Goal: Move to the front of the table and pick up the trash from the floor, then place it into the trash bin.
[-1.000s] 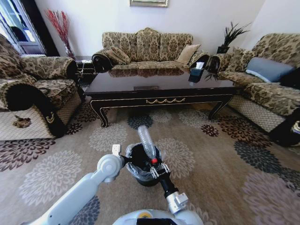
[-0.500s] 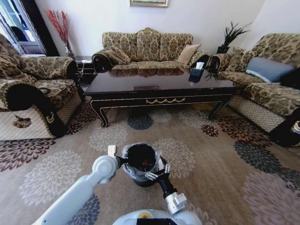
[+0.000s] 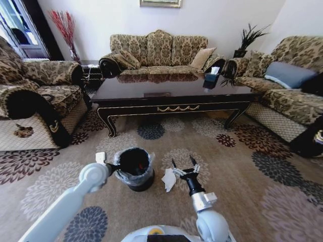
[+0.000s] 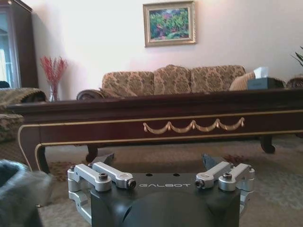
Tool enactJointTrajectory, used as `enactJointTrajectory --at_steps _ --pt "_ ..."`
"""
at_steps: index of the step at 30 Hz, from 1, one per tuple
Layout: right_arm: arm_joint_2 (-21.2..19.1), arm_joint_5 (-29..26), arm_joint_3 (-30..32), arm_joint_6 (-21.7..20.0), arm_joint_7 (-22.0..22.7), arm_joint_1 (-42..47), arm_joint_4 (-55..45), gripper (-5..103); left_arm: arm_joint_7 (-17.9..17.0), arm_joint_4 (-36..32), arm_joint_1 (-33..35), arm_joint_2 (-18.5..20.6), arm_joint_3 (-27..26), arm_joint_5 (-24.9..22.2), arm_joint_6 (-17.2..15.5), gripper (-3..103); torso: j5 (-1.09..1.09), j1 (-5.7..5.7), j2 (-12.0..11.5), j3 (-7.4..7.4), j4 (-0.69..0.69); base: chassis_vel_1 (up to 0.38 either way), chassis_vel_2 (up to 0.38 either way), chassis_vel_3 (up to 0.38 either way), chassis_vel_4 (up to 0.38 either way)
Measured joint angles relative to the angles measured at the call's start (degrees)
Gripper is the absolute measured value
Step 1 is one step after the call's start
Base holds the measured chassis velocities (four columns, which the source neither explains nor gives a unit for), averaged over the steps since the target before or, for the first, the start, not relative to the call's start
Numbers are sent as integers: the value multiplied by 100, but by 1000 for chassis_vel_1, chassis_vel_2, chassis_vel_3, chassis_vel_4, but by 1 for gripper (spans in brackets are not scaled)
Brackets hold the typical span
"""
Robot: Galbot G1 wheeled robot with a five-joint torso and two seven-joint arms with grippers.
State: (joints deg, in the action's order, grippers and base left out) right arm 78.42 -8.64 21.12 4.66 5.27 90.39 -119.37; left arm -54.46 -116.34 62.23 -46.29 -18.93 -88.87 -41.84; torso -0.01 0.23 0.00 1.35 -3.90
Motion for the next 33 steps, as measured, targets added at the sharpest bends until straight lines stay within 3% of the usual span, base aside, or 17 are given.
enactJointTrajectory --at_steps 10,20,33 --pt "55 -132 -160 -76 117 -766 1372 100 179 356 236 25 -599 -84 -28 0 0 0 0 0 -2 0 0 0 0" --pt "483 -47 -548 -247 211 -1495 2854 100 442 516 700 197 -1061 -59 -35 0 1 0 0 0 0 0 0 0 0" --pt "735 199 -332 -194 294 -1809 4157 100 407 315 825 170 -1066 -58 -35 0 0 0 0 0 -1 0 0 0 0"
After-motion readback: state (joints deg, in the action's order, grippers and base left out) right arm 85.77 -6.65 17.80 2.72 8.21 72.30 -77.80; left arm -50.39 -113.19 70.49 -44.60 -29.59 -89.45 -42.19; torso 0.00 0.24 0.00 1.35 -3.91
